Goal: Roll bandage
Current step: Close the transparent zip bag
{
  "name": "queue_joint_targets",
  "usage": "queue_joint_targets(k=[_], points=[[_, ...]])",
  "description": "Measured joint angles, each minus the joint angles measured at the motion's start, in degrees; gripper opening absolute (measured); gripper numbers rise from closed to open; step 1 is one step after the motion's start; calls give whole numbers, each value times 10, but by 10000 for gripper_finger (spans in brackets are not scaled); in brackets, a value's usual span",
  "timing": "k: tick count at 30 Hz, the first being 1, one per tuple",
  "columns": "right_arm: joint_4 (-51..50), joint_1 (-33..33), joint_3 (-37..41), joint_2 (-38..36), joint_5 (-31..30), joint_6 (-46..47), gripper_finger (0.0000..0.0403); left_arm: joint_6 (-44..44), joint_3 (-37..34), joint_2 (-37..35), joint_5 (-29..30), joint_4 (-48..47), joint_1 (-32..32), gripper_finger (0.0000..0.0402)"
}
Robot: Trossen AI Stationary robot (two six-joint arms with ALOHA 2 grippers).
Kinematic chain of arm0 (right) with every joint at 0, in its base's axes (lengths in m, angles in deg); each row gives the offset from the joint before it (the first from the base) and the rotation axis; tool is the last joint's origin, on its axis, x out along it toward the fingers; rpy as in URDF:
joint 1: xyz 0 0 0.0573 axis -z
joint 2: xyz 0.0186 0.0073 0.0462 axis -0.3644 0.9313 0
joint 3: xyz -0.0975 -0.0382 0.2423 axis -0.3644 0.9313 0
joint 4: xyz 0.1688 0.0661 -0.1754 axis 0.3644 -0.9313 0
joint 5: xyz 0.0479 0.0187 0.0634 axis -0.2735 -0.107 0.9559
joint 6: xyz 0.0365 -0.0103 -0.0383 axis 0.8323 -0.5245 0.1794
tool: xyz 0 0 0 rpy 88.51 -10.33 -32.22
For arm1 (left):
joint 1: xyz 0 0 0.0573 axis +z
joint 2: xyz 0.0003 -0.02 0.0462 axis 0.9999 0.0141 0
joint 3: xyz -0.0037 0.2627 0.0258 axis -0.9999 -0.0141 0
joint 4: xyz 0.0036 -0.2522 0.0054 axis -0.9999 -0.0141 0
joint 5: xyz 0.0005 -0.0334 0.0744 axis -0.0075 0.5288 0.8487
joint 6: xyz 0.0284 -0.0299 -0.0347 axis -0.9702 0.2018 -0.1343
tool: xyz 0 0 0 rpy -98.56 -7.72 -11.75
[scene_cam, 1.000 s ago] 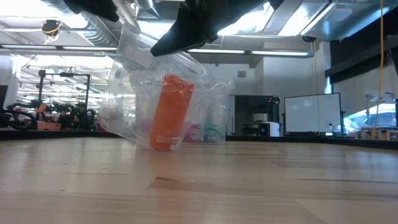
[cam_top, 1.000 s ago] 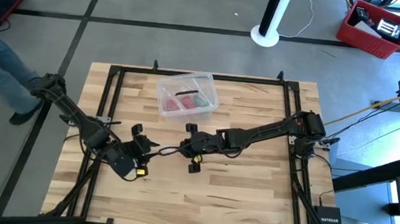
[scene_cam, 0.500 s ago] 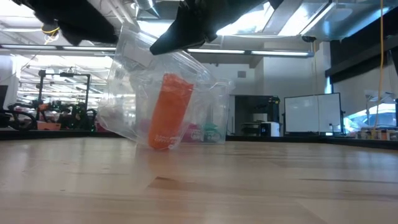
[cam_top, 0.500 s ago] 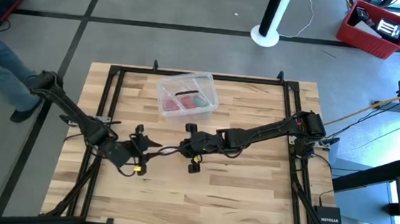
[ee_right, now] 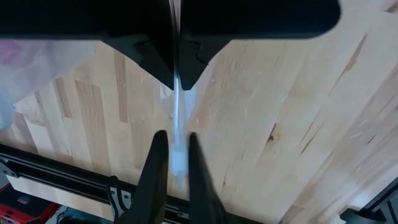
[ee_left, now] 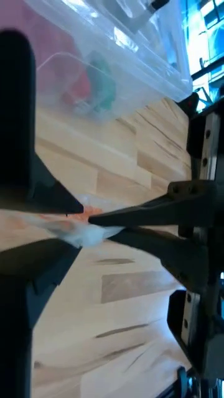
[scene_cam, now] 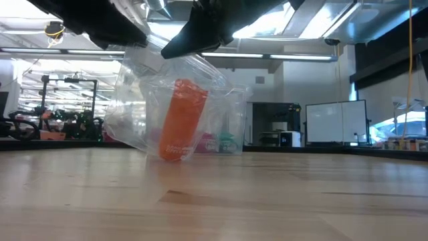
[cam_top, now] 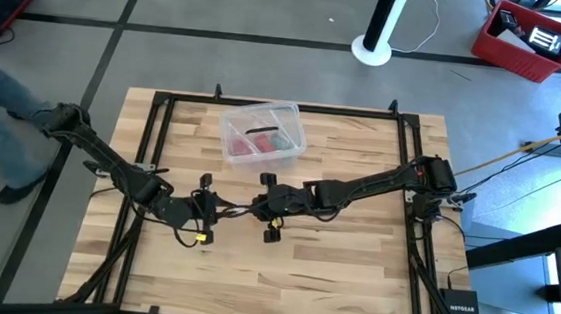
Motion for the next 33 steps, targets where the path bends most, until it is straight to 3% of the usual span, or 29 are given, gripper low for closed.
queue_joint_targets(k=[4, 13, 24, 29, 33], points=[[0, 0, 0, 0, 0, 0, 8, -9, 0, 0, -5, -2, 0, 10], [-5, 3, -1, -2, 1, 20, 14, -2, 0, 0, -5, 0, 0, 1], [-135, 6, -73, -50, -5, -9, 139, 2, 0, 0, -4, 1, -1, 0], [-121, 15, -70, -56, 19, -13, 180, 4, 0, 0, -4, 3, 0, 0], [-15, 24, -17, -50, 60, -11, 190, 18, 0, 0, -4, 3, 0, 0]])
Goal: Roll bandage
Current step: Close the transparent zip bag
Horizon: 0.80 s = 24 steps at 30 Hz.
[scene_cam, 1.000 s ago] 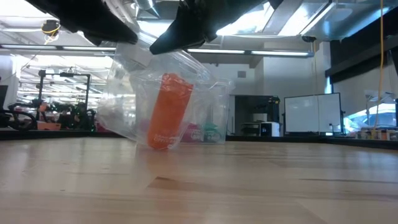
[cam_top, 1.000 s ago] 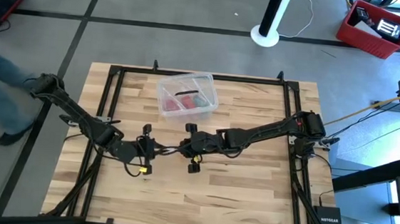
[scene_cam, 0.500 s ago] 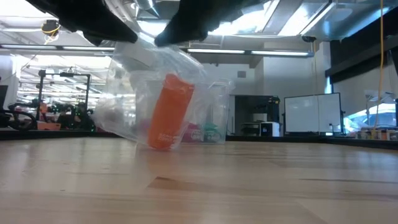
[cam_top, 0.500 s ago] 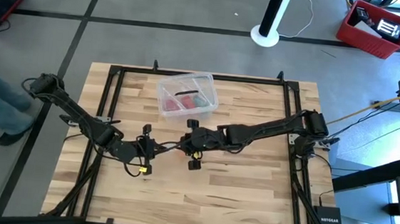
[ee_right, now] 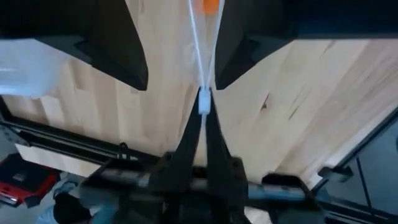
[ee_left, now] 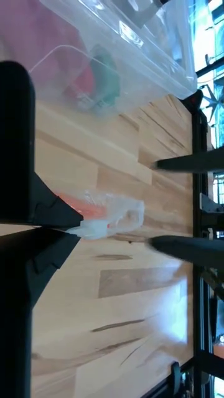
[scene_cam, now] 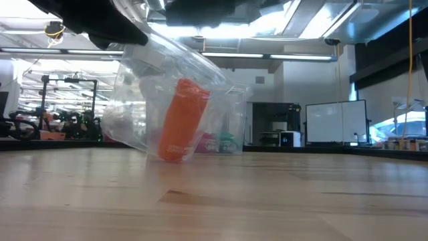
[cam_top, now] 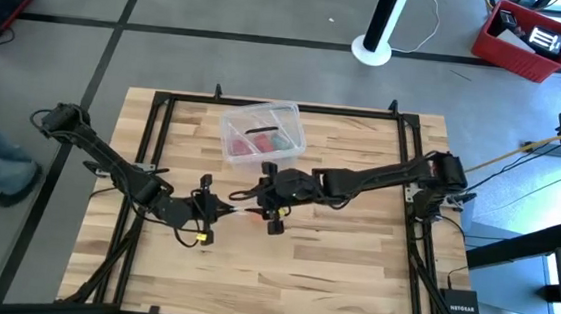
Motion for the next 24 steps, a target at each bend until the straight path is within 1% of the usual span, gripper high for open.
queue_joint_targets(k=[3, 6, 8, 10, 13, 17, 24], points=[[63, 0, 37, 1, 1, 1, 190, 5, 0, 0, 0, 0, 0, 0], [118, -1, 57, 3, 2, 15, 190, 11, 0, 0, 0, 0, 1, 0], [174, -1, 66, 17, 12, 23, 190, 13, 0, 0, 0, 0, 3, 0], [201, -1, 70, 35, 17, 27, 189, 16, 0, 0, 0, -1, 3, 0], [213, -1, 70, 49, 21, 28, 176, 15, 0, 0, 0, -1, 4, 0], [211, -2, 70, 53, 21, 25, 147, 25, 0, 0, 0, -1, 7, 0], [239, 2, 69, 53, 15, 9, 97, 21, 0, 0, 1, 0, 7, 0]])
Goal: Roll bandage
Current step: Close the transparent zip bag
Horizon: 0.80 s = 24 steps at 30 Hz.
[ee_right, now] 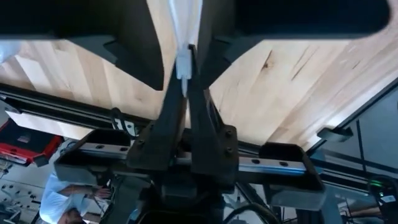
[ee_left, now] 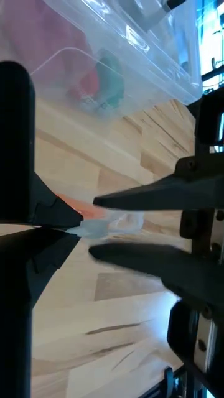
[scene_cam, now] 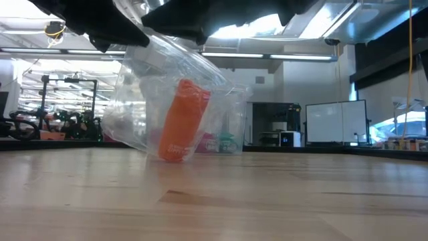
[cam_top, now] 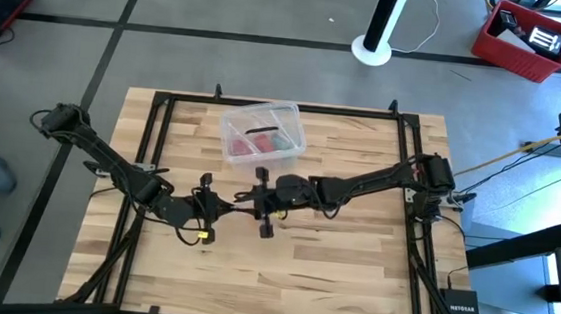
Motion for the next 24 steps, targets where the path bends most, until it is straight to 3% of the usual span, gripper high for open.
queue_joint_targets(k=[11, 17, 24], points=[[3, 1, 0, 9, -1, 3, 20, -1, 0, 0, -1, -3, 0, 0], [-1, 1, -1, 11, -9, 4, 33, -2, -1, 0, 0, -2, 0, 0], [-9, 1, -1, 8, -10, 5, 85, -2, 0, 0, 3, 0, 0, 0]])
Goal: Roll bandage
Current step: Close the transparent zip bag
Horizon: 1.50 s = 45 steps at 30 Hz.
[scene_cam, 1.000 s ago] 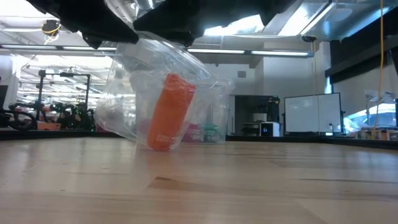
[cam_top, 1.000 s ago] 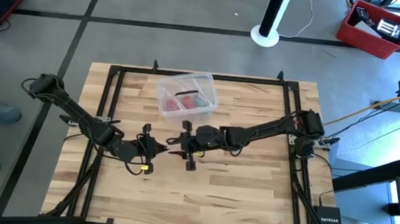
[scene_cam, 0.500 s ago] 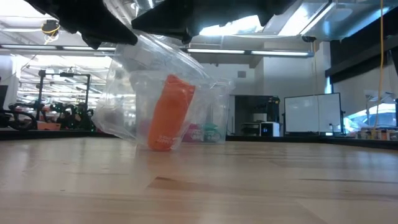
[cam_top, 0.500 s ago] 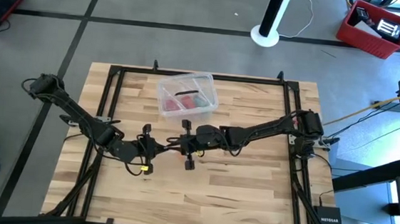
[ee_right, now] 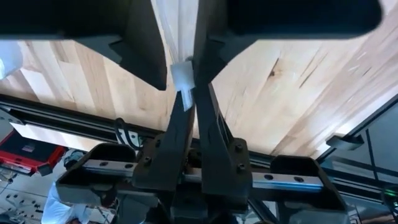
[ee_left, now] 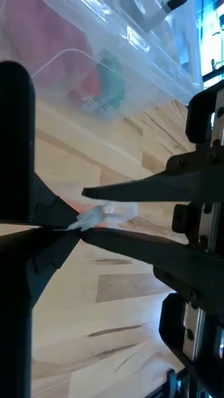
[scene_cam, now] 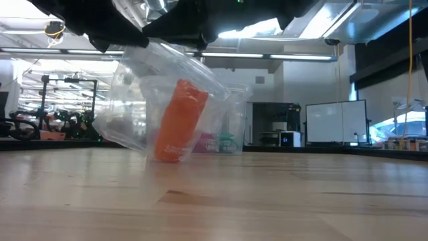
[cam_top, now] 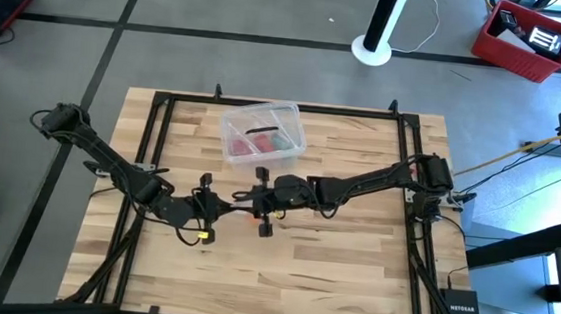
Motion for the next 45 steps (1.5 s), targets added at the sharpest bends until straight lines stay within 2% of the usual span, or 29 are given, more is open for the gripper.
queue_joint_targets(k=[4, 8, 24, 31, 45], points=[[0, 0, 0, 1, 0, 0, 99, -2, 0, 0, 0, 1, 0, 0], [5, 0, 0, 2, 0, -1, 96, -2, 0, 0, 0, 1, 0, 0], [-23, 0, 0, 0, 1, -14, 19, -12, 0, 0, -2, -2, -4, 0], [-68, -1, -1, -10, -12, -16, 35, -16, 0, -2, 17, 0, -15, 0], [-126, -1, 1, -12, -19, 4, 39, -27, 1, -4, 29, 1, -20, 0]])
